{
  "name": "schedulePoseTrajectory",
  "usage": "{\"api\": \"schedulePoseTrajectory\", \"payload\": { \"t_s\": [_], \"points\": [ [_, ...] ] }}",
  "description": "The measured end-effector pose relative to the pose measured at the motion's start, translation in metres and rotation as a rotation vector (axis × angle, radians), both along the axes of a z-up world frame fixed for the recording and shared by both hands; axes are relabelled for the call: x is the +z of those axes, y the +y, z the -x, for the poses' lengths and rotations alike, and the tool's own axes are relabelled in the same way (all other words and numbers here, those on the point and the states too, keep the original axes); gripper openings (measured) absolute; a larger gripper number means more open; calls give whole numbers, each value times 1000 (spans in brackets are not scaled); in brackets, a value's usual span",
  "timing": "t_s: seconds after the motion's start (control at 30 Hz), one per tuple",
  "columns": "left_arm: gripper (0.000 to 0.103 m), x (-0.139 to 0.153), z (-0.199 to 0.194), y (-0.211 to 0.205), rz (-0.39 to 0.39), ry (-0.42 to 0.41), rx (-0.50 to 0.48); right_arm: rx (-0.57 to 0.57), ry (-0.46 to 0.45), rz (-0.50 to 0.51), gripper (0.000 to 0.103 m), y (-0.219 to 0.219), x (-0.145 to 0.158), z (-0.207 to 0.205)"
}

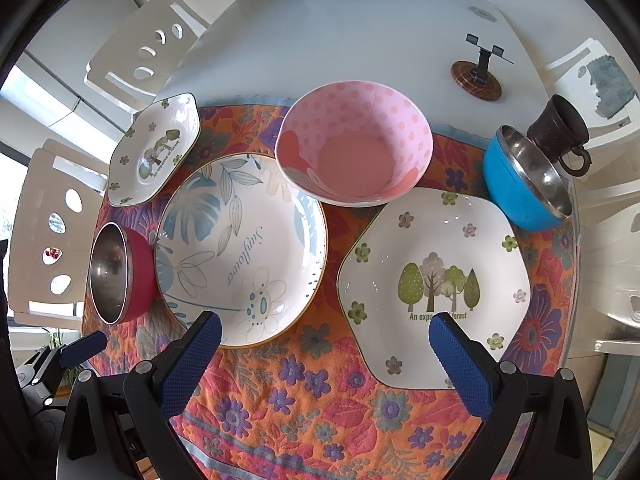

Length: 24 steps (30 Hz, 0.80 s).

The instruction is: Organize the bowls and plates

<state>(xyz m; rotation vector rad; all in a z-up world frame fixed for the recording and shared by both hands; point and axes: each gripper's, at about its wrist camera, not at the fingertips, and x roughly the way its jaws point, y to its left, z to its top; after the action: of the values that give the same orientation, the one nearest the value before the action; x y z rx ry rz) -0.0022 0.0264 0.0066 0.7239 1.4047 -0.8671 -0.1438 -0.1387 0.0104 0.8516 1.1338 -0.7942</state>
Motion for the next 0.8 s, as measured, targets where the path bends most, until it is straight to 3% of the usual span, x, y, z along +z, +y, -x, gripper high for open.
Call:
{"api": "schedulePoseTrajectory", "payload": {
  "t_s": [0.7,0.8],
  "points": [
    [97,-13,0,-2,-15,23,43,3,-5,-10,103,-3,-8,3],
    [97,-17,-1,1,-18,23,71,-5,-65,-7,103,-6,-7,6]
  ]
}}
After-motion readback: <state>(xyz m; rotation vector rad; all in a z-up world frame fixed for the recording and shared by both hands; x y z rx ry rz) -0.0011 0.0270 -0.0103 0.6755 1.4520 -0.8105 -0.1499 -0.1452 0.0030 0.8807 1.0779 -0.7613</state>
